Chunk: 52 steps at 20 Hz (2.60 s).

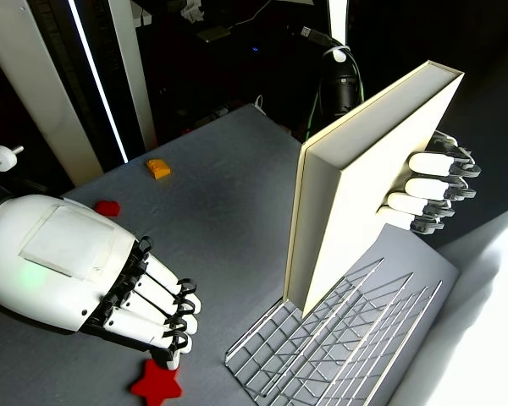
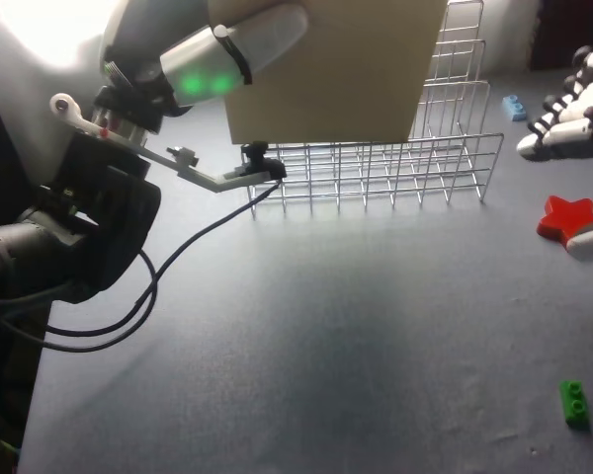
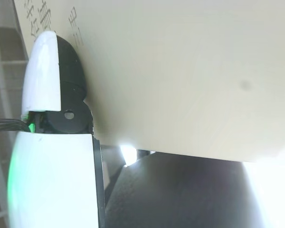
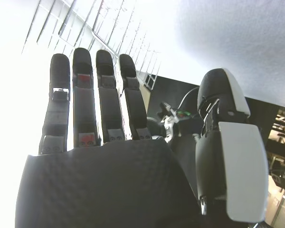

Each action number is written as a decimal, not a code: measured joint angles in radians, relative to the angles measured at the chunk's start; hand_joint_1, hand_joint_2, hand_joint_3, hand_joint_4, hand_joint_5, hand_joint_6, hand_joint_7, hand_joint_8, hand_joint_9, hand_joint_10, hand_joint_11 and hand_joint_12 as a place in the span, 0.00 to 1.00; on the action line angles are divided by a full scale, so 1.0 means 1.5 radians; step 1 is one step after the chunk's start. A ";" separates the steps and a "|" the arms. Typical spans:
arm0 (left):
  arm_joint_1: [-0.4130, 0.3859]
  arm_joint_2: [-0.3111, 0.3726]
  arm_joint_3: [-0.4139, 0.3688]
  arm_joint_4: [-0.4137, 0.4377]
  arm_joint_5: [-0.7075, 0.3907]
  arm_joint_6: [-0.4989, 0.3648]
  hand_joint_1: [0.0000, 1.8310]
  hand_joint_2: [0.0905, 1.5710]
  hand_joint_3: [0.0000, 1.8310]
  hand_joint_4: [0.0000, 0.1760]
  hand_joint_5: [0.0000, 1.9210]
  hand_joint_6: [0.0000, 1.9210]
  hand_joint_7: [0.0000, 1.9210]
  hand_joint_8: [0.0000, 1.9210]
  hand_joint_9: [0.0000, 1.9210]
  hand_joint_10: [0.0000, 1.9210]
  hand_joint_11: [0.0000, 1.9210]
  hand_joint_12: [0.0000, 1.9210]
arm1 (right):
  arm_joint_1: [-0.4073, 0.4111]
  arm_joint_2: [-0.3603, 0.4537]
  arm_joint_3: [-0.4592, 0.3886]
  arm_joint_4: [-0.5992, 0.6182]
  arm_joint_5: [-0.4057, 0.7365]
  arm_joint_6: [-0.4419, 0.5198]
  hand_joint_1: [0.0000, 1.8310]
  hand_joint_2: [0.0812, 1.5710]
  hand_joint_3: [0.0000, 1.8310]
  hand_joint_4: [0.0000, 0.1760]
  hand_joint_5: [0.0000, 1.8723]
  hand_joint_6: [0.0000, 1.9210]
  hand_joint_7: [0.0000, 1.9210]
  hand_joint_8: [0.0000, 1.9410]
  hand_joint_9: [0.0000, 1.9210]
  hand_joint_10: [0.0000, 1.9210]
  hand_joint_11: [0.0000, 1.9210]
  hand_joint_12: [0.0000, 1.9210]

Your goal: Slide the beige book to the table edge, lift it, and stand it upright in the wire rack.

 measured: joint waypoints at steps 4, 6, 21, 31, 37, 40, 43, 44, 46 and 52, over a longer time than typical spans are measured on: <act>-0.002 -0.011 0.018 0.002 0.000 0.000 0.80 0.76 0.00 0.00 0.40 0.65 0.29 0.69 0.34 0.74 0.39 0.83 | -0.009 0.004 0.012 0.003 -0.004 0.088 0.16 0.71 0.00 0.00 0.19 0.00 0.19 0.00 0.19 0.00 0.00 0.50; -0.005 -0.018 0.029 -0.002 -0.001 0.000 0.80 0.76 0.00 0.00 0.39 0.66 0.29 0.70 0.34 0.74 0.39 0.82 | -0.010 0.001 0.026 0.002 0.006 0.148 0.16 0.70 0.00 0.00 0.19 0.00 0.20 0.00 0.20 0.00 0.00 0.50; 0.018 -0.074 0.033 -0.070 -0.010 0.016 0.80 0.75 0.00 0.00 0.39 0.65 0.31 0.68 0.35 0.72 0.40 0.81 | -0.039 -0.011 0.070 0.000 0.016 0.322 0.15 0.71 0.00 0.00 0.19 0.00 0.19 0.00 0.19 0.00 0.00 0.48; 0.052 -0.127 0.105 -0.095 -0.022 0.013 0.80 0.76 0.00 0.00 0.39 0.66 0.29 0.70 0.35 0.73 0.40 0.81 | -0.045 -0.011 0.070 0.000 0.006 0.332 0.16 0.70 0.00 0.00 0.20 0.00 0.19 0.00 0.19 0.00 0.00 0.51; 0.064 -0.157 0.142 -0.092 -0.024 0.013 0.80 0.75 0.00 0.00 0.40 0.66 0.31 0.68 0.36 0.72 0.40 0.80 | -0.045 -0.014 0.070 0.000 0.005 0.333 0.17 0.71 0.00 0.00 0.19 0.00 0.19 0.00 0.19 0.00 0.00 0.49; 0.066 -0.161 0.144 -0.098 -0.024 0.013 0.80 0.76 0.00 0.00 0.40 0.65 0.30 0.69 0.35 0.72 0.40 0.81 | -0.045 -0.020 0.070 0.000 0.005 0.333 0.17 0.71 0.00 0.00 0.19 0.00 0.19 0.00 0.19 0.00 0.00 0.50; 0.066 -0.161 0.144 -0.095 -0.025 0.013 0.80 0.76 0.00 0.00 0.40 0.65 0.30 0.69 0.35 0.72 0.38 0.82 | -0.045 -0.022 0.070 0.000 0.005 0.333 0.18 0.71 0.00 0.00 0.20 0.00 0.19 0.00 0.19 0.00 0.00 0.49; 0.067 -0.161 0.144 -0.095 -0.025 0.013 0.80 0.76 0.00 0.00 0.40 0.66 0.30 0.70 0.34 0.74 0.38 0.82 | -0.045 -0.022 0.070 0.000 0.005 0.333 0.18 0.70 0.00 0.00 0.20 0.00 0.20 0.00 0.20 0.00 0.00 0.51; 0.071 -0.161 0.144 -0.096 -0.025 0.013 0.80 0.76 0.00 0.00 0.39 0.66 0.29 0.70 0.34 0.74 0.40 0.80 | -0.046 -0.025 0.070 0.000 0.005 0.333 0.16 0.71 0.00 0.00 0.20 0.00 0.20 0.00 0.20 0.00 0.00 0.50; 0.075 -0.161 0.134 -0.107 -0.028 0.013 0.80 0.76 0.00 0.00 0.39 0.66 0.30 0.70 0.34 0.74 0.39 0.82 | -0.046 -0.028 0.070 0.000 0.004 0.331 0.16 0.71 0.00 0.00 0.20 0.00 0.20 0.00 0.20 0.00 0.00 0.51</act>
